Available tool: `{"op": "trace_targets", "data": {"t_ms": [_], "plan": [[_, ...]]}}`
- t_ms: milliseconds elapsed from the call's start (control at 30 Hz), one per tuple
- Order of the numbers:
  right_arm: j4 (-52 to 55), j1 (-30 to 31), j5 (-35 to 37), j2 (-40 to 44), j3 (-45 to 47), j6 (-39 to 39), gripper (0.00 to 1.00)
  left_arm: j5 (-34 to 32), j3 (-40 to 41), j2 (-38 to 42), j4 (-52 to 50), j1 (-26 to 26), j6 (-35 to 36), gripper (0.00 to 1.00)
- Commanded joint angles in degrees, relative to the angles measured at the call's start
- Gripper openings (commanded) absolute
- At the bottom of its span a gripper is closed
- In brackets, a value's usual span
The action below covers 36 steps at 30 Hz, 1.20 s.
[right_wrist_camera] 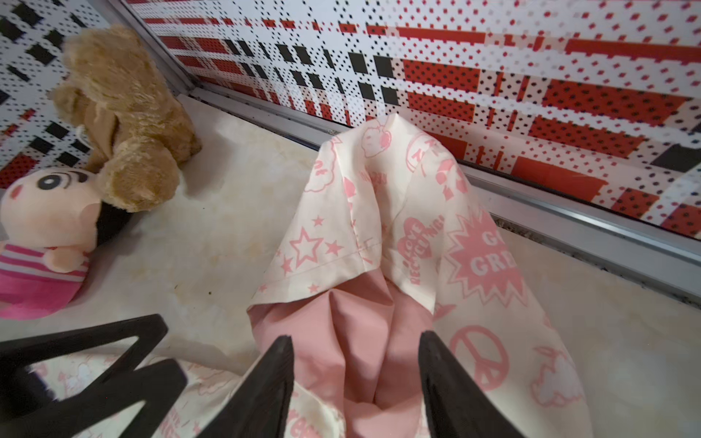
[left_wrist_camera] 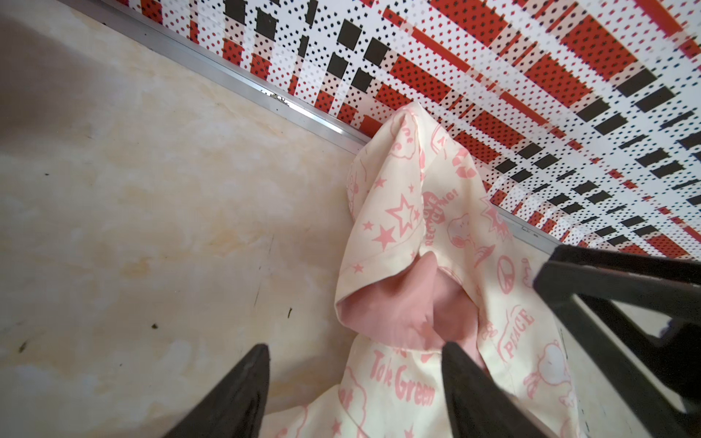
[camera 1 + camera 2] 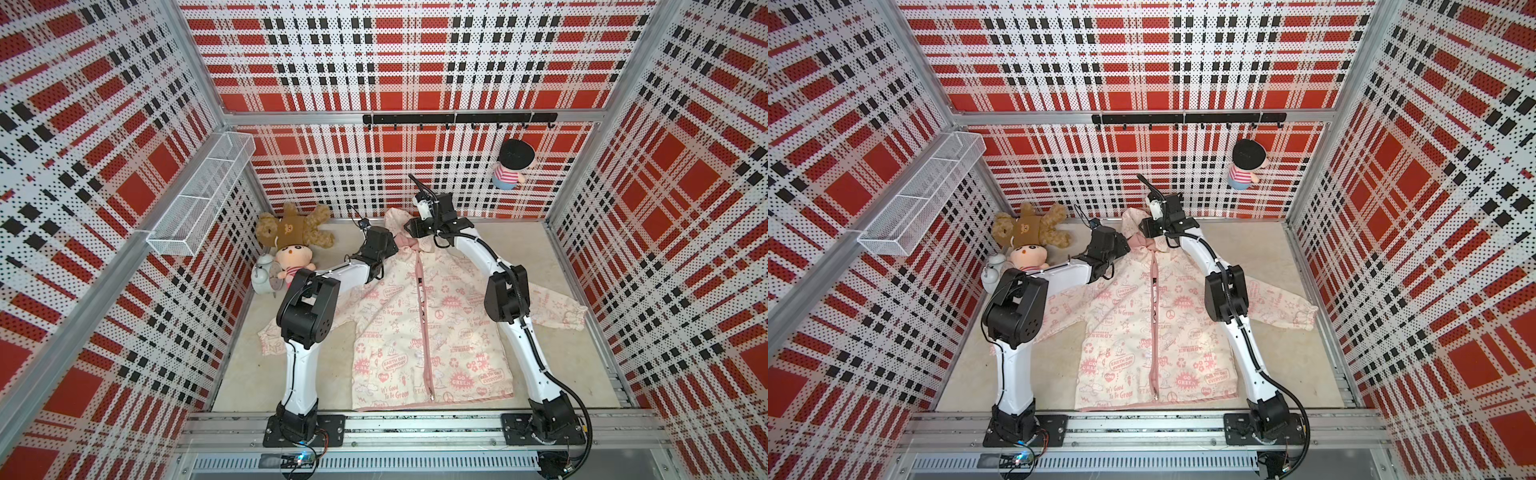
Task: Unzip the jacket
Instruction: Smooth out the jacket at the center of the board.
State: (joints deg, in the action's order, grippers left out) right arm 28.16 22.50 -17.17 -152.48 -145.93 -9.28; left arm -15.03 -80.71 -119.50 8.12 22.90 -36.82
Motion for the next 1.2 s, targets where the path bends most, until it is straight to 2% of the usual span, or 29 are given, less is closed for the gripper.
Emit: {"op": "trace_targets", "data": {"t_ms": [0, 200, 300, 400, 567, 700, 967, 1167], "plan": [[7.2, -0.9, 5.7, -3.9, -1.3, -0.3, 0.59, -0.1, 0.6, 1.6, 0.3, 0.1, 0.2, 0.73], [11.2, -1.8, 5.2, -7.9, -4.1, -3.2, 0.60, 0.1, 0.0, 0.9, 0.0, 0.5, -0.1, 0.73], [11.7, -1.9, 4.6, -8.5, -4.1, -3.3, 0.55, -0.2, -0.3, 0.8, -0.4, 0.7, 0.0, 0.73], [11.0, -1.9, 5.0, -8.2, -3.6, -3.3, 0.44, -0.3, -0.7, 0.5, -0.6, 0.9, 0.0, 0.73], [6.0, -2.2, 4.9, -5.0, 0.1, -3.7, 0.12, -0.8, -1.4, 0.4, -1.3, 1.0, 0.3, 0.73], [-2.2, -2.5, 4.0, 1.2, 7.1, -3.1, 0.03, -0.9, -2.0, 0.3, -1.8, 1.1, 0.5, 0.73], [-15.6, -4.2, 3.2, 12.0, 19.4, -1.7, 0.00, -0.6, -2.3, -0.1, -1.6, 0.9, 0.4, 0.72], [-24.0, -7.6, -3.0, 14.2, 25.9, -9.4, 0.00, 0.3, -2.6, -0.7, -0.8, 0.9, -0.3, 0.67]]}}
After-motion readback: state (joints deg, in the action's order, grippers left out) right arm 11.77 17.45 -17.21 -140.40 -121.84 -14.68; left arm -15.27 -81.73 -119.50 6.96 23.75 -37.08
